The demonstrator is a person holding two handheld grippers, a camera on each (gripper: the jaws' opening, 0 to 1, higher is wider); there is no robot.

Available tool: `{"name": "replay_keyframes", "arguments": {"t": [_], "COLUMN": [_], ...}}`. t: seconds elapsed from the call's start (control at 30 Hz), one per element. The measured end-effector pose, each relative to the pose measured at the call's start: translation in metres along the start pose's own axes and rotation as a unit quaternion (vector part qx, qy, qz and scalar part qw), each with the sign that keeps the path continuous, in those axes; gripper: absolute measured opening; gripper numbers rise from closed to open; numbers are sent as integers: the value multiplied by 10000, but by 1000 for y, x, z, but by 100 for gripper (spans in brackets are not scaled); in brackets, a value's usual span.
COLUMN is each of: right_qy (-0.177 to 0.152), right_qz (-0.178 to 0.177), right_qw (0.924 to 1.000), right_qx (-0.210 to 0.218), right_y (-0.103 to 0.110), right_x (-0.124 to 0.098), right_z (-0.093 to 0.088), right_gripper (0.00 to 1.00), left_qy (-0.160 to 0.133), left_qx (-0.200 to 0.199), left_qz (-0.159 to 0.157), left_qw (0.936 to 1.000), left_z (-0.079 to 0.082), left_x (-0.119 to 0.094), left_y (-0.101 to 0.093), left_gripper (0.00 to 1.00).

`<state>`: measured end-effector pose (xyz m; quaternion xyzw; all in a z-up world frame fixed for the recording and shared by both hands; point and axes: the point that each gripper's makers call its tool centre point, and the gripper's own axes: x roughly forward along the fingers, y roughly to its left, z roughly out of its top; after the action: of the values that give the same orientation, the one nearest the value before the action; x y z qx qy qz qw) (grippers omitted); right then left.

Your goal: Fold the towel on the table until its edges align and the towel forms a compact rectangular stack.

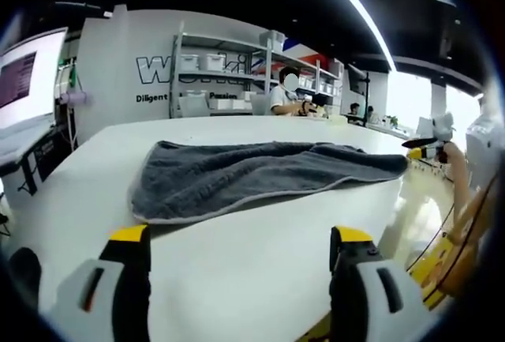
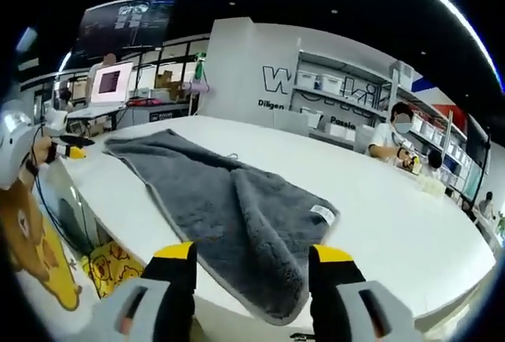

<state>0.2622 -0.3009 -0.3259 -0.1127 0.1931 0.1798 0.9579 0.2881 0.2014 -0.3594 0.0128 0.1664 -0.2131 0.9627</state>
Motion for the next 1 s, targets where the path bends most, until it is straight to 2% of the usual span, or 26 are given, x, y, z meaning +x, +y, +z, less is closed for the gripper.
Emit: {"name": "replay_keyframes", "arguments": {"t": [0.17,0.3,0.37,0.63,0.73,1.0], "right_qy": [19,153,140,274,297,575], "right_qz": [178,311,476,700,830,1173], "right_qw": [9998,9994,9988,9971,9959,9912], "right_qx": [73,-51,-3,-120,-186,-234], "right_y": [-16,-32,-39,-65,-66,-63], "right_x": [5,11,15,33,40,50], "right_z": [11,16,21,34,36,30], "right_gripper": [72,83,84,94,97,99], "left_qy": [5,9,14,22,22,58], "left_qx": [-14,-29,-33,-36,-46,-6], "left_qz": [-17,-8,-9,13,28,54], "left_qw": [10000,10000,10000,10000,10000,10000], "left_z": [-1,-2,-2,-3,-3,-2], "left_x": [3,4,4,4,2,-1], "left_y": [-1,0,0,0,1,4], "left_gripper": [99,99,99,99,99,99]}}
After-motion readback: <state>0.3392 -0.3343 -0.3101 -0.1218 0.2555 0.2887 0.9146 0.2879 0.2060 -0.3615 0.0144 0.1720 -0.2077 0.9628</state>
